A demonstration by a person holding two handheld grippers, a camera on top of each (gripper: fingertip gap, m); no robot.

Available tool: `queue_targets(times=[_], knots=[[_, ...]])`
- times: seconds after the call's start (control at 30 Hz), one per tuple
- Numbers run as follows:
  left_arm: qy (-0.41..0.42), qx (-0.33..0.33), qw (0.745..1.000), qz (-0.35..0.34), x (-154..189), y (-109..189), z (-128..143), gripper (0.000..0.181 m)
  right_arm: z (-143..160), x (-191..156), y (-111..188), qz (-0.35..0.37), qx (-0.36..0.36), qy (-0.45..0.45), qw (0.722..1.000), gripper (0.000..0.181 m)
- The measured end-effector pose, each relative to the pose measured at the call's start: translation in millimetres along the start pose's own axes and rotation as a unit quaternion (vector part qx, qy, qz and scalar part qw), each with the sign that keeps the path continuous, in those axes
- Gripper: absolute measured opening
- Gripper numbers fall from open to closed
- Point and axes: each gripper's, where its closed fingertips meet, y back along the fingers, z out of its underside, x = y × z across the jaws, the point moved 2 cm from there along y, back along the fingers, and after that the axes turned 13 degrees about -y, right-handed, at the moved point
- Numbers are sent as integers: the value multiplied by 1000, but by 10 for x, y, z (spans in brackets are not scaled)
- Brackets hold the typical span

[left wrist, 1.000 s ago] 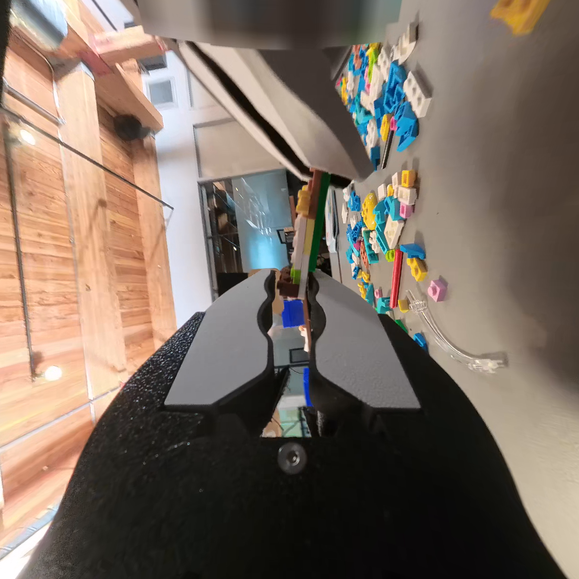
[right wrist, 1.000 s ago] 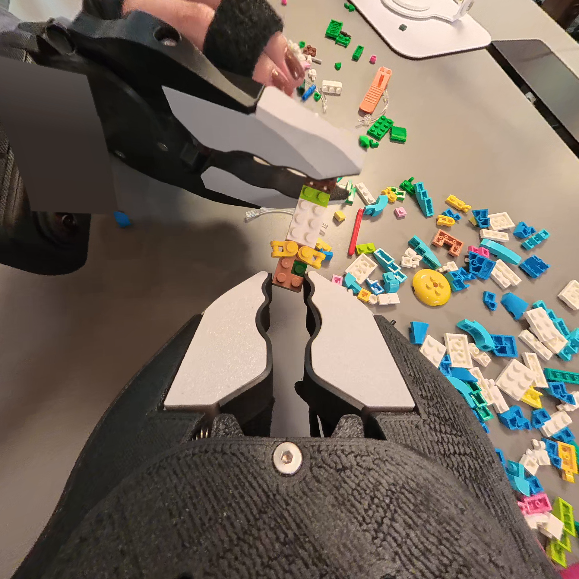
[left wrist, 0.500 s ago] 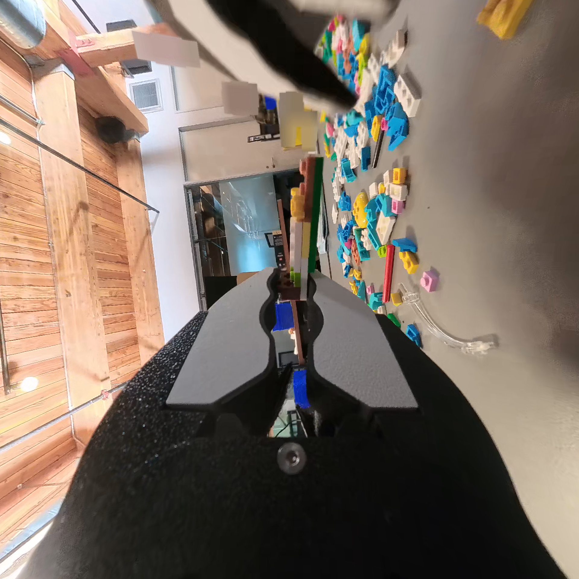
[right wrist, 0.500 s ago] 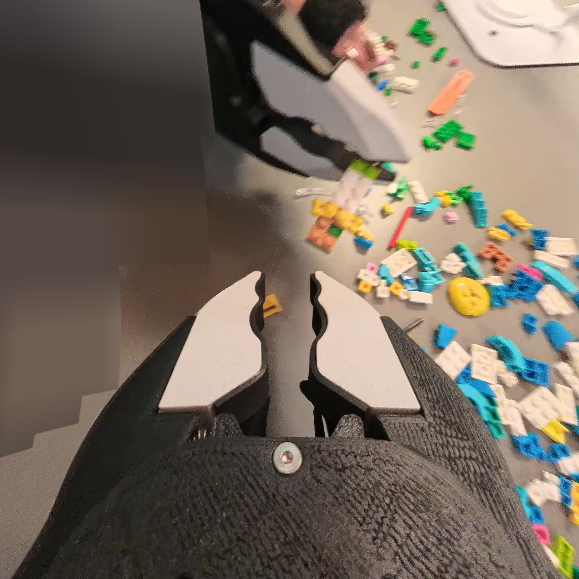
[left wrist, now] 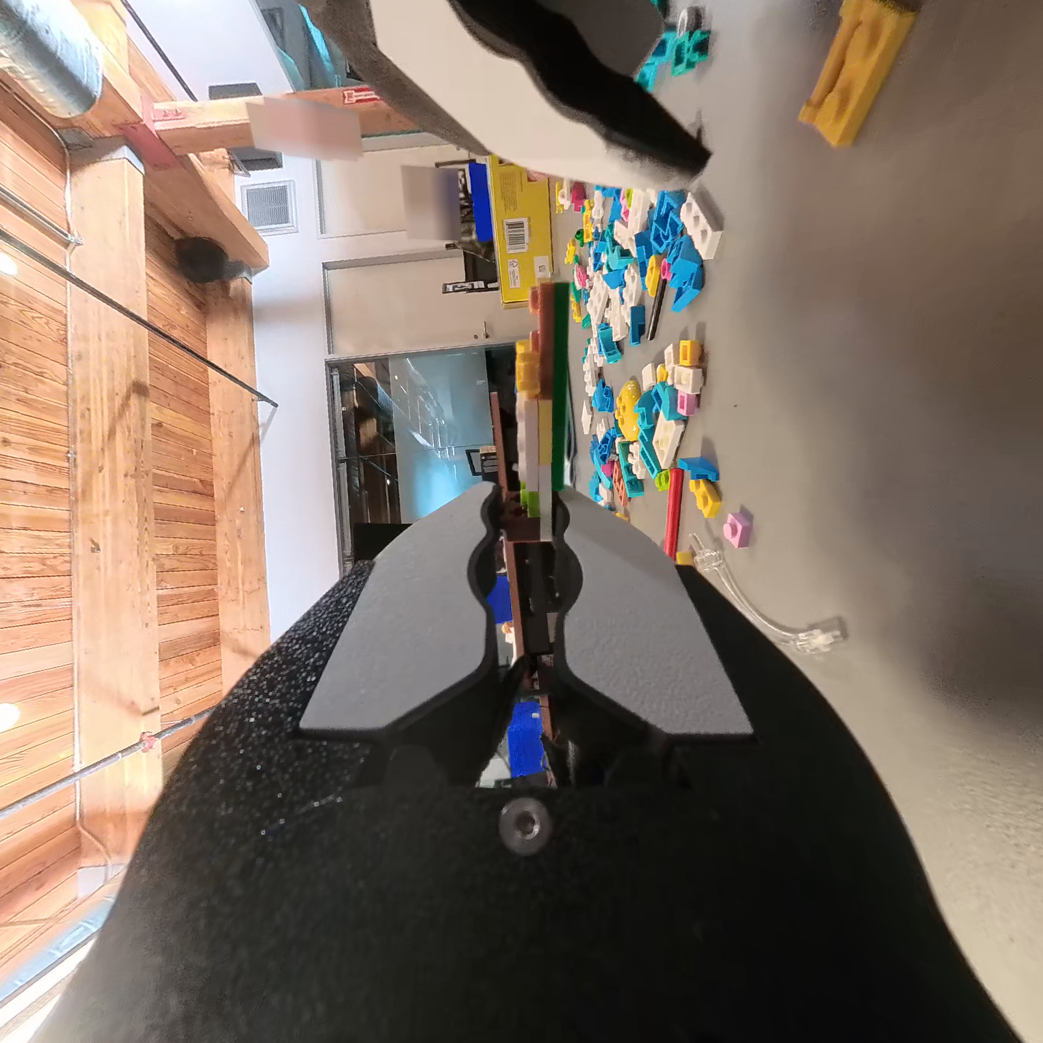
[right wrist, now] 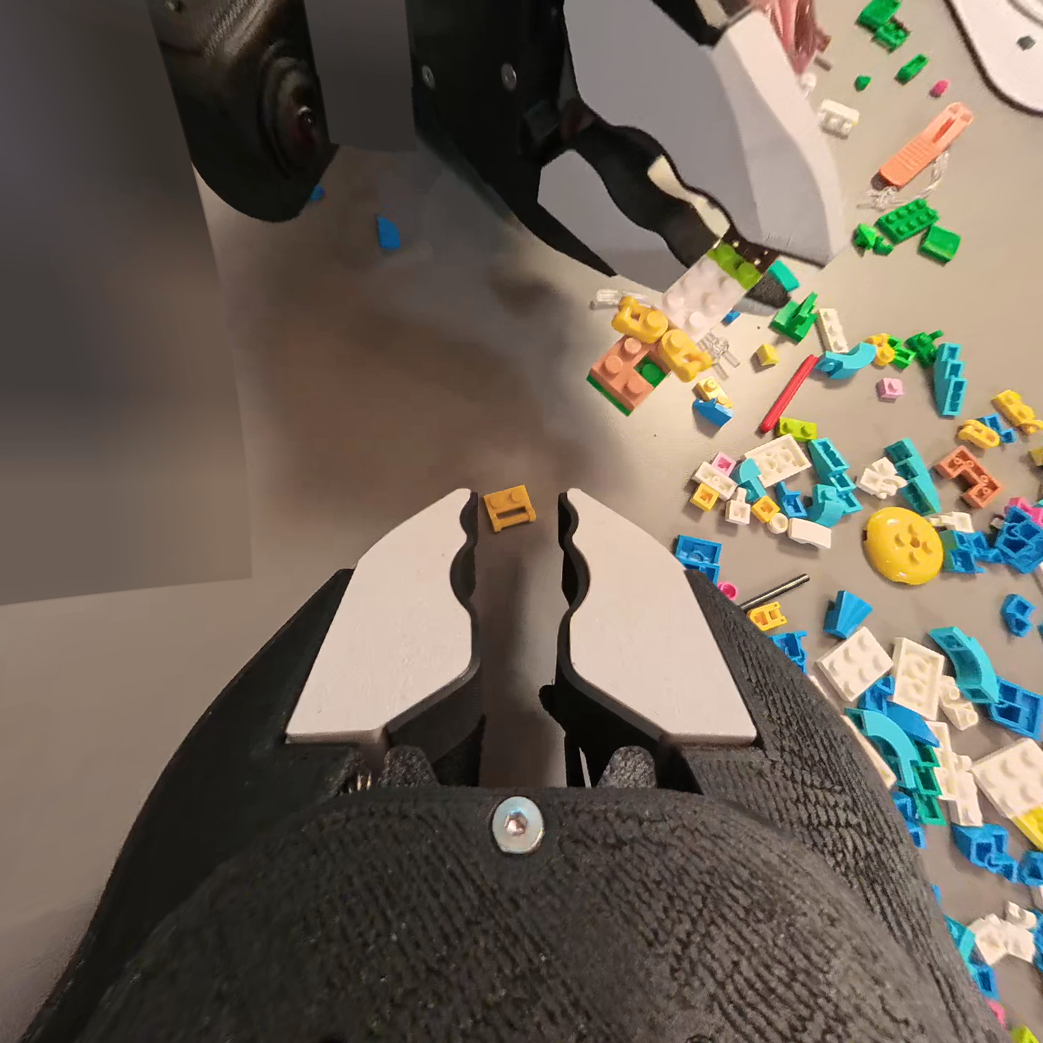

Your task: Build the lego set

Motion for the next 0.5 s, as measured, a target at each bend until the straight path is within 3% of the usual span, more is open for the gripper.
queue_targets(times=[0.27, 0.5], knots=[[24, 14, 1000, -4, 14, -4, -11, 15, -102, 68, 30, 48, 53, 52, 996, 26], [35, 14, 999, -4, 20, -16, 2, 15, -50, 34, 41, 25, 40, 36, 998, 25]])
